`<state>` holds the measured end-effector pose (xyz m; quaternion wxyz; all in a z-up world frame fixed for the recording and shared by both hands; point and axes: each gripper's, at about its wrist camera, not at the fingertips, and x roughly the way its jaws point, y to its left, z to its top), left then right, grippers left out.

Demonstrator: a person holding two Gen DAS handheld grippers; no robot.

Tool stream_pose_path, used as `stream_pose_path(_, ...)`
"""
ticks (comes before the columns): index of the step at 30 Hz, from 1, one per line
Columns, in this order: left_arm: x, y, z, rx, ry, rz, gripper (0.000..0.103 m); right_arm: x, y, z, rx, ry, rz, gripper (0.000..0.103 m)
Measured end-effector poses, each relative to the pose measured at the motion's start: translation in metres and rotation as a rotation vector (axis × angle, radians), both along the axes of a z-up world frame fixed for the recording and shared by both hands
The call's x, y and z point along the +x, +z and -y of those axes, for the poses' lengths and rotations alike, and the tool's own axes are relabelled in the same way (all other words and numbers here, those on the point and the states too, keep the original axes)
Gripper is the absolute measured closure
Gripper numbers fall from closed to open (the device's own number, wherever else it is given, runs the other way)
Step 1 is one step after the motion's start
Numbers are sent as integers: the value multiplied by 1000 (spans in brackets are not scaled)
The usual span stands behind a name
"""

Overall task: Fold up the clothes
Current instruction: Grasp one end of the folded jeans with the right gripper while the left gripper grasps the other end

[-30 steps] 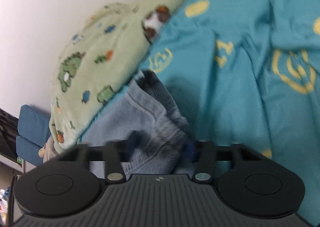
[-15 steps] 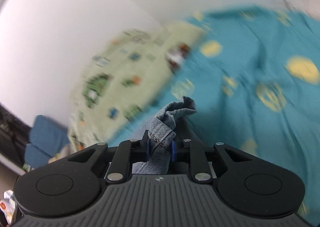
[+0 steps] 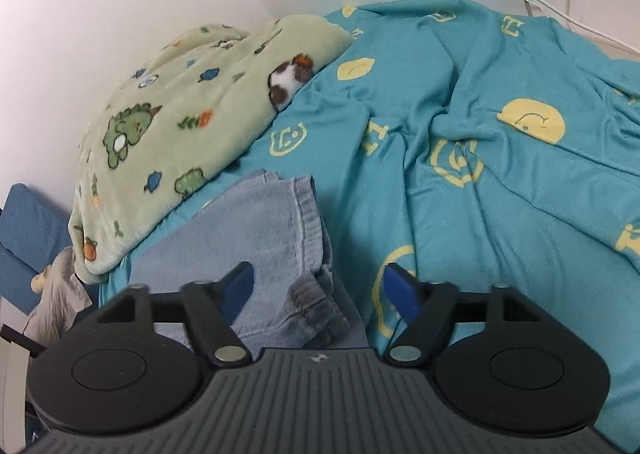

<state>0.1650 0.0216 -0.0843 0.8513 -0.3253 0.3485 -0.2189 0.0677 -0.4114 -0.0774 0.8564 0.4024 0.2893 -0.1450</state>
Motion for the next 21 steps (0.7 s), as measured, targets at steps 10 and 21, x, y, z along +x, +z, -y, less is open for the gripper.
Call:
stream_pose_path(10,22,-31,0,-136,-12,-114,15,42,-35,-9,83,57,23,20)
stream_pose_path(21,29,-30,11,-156,-96,-49,16,52,-46,-20,104,115,26,20)
